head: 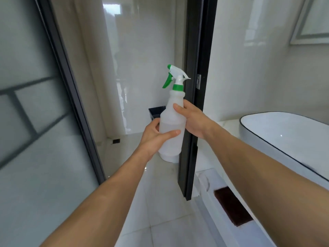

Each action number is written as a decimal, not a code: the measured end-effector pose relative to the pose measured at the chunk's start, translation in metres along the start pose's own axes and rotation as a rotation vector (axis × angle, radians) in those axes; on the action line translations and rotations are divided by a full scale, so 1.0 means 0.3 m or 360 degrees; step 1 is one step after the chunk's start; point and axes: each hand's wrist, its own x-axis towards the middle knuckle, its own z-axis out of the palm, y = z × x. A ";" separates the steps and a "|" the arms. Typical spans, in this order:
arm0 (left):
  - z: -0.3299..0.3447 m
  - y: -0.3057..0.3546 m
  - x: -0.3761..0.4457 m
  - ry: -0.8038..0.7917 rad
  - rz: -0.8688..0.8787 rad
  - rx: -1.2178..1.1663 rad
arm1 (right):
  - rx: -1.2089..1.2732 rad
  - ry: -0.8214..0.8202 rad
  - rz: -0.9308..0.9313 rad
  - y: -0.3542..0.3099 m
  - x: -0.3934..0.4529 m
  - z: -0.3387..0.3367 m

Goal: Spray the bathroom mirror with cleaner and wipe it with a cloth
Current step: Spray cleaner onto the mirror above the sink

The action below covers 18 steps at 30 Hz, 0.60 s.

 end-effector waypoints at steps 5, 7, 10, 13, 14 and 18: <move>-0.051 0.459 0.055 0.0058 0.0032 0.0000 | 0.0047 -0.0047 -0.0024 -0.458 0.046 0.061; -0.074 0.652 0.091 0.0073 0.0070 0.0018 | 0.0046 -0.0048 -0.0056 -0.653 0.070 0.089; -0.093 0.879 0.139 0.0099 0.0118 0.0045 | 0.0012 -0.0064 -0.0101 -0.884 0.099 0.112; -0.088 1.079 0.181 0.0119 0.0165 0.0075 | -0.0007 -0.0053 -0.0146 -1.097 0.114 0.121; -0.081 1.133 0.197 0.0118 0.0182 0.0079 | -0.0025 -0.0051 -0.0165 -1.159 0.116 0.119; -0.028 1.282 0.239 0.0134 0.0266 0.0098 | -0.0137 -0.0020 -0.0253 -1.330 0.105 0.089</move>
